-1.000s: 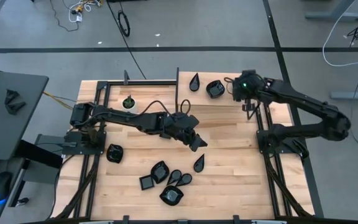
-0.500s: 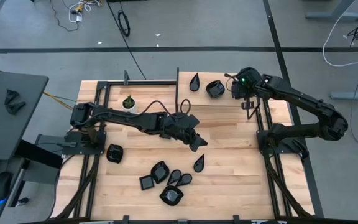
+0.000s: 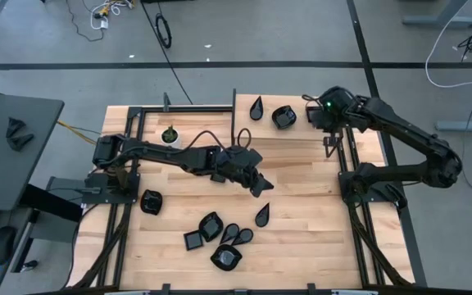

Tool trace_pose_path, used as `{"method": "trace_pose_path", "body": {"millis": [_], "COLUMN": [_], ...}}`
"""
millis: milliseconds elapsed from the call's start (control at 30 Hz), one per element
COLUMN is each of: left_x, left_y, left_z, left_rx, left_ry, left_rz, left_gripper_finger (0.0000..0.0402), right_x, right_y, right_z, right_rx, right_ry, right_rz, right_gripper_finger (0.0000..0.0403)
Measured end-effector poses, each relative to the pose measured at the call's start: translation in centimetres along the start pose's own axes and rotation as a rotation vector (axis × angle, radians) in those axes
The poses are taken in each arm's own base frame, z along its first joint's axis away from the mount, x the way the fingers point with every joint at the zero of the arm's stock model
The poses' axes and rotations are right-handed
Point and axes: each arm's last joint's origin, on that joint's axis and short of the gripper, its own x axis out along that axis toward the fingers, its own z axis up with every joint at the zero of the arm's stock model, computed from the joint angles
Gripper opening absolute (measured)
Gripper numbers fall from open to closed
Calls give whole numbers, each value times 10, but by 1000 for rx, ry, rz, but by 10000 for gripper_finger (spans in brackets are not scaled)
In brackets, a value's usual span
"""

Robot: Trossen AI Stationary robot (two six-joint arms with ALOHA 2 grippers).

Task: Pick & Place Mini shaped plates
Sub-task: Stack the square plate on top of the square plate on the shelf

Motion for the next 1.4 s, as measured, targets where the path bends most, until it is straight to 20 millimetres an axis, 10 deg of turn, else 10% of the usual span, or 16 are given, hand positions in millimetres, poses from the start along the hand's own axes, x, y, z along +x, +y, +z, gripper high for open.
{"method": "trace_pose_path", "body": {"millis": [433,800,1400], "left_x": [0,0,1], "left_y": [3,-1,-2], "left_z": [3,-1,-3], "left_rx": [-24,-43,-37], "left_ry": [-11,0,5], "left_rz": [7,0,-3], "left_gripper_finger": [94,94,94], "right_x": [25,60,42], "right_y": [-35,-48,-39], "right_z": [-13,-18,-23], "right_rx": [788,881,939], "right_ry": [67,206,164], "right_rz": [-81,-36,33], "right_gripper_finger": [24,7,3]}}
